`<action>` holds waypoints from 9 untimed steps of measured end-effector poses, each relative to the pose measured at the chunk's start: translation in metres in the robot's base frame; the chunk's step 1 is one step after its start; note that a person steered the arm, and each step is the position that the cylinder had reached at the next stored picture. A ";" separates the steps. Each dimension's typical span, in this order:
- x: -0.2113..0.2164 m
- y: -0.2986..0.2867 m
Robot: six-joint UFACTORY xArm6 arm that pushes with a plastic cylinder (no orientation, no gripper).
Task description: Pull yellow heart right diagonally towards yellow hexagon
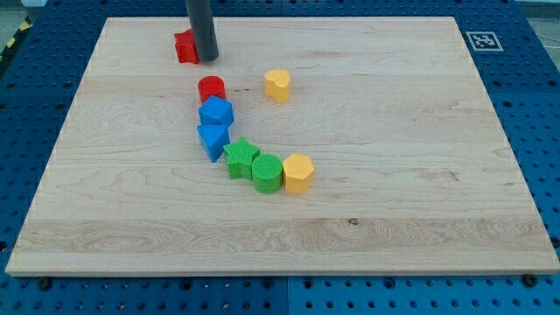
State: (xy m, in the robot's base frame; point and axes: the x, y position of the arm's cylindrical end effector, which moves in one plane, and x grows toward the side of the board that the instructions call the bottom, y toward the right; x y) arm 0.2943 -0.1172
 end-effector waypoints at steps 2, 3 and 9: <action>-0.018 -0.015; -0.020 -0.015; 0.015 -0.005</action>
State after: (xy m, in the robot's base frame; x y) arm 0.3095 -0.1223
